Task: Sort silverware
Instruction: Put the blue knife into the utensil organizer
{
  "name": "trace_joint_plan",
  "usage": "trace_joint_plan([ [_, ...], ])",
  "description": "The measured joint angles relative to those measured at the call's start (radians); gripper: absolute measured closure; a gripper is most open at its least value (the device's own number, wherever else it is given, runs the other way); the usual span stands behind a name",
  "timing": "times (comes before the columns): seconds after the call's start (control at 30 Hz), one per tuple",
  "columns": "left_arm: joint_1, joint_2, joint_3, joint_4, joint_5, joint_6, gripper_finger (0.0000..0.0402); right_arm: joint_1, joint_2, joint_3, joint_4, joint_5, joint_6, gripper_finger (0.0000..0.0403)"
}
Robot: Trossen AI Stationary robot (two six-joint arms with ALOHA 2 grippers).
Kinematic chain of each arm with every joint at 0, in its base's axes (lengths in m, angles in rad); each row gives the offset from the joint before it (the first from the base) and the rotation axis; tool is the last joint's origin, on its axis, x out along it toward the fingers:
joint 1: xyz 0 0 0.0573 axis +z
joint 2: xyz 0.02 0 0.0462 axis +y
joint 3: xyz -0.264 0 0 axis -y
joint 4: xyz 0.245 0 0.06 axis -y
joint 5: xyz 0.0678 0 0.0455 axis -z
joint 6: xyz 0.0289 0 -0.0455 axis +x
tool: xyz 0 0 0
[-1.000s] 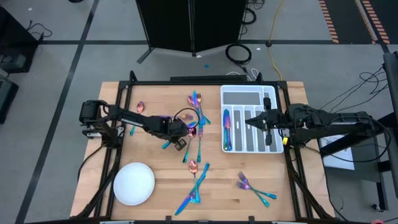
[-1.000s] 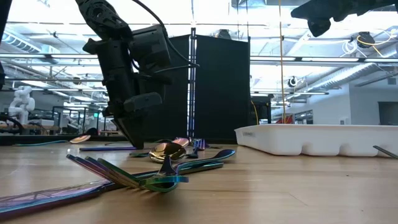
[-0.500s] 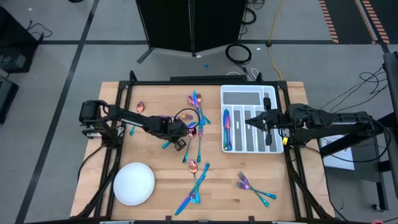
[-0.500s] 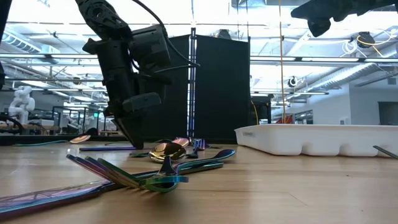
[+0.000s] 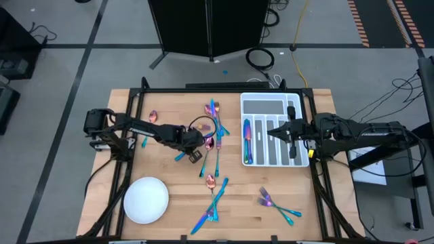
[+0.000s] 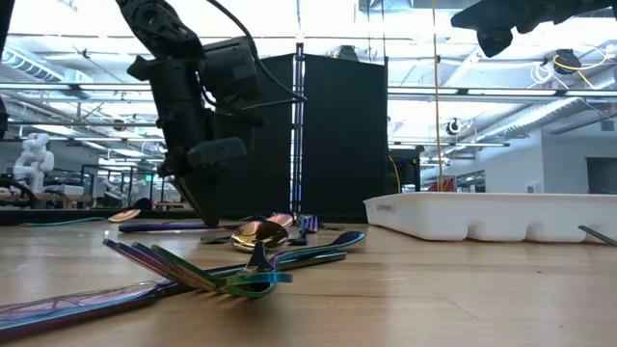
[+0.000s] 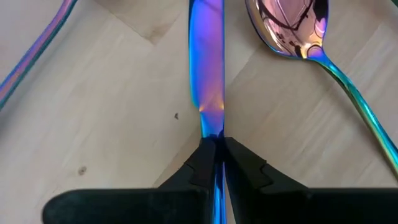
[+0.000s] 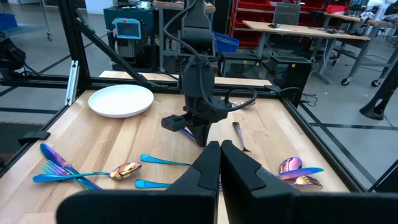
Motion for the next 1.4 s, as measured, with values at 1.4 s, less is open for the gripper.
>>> trace_joint_plan([
  [1.4, 0.106, -0.144, 0.004, -0.028, 0.128, 0.098, 0.037, -0.061, 0.751, -0.011, 0.555, -0.21, -0.459, 0.0403],
])
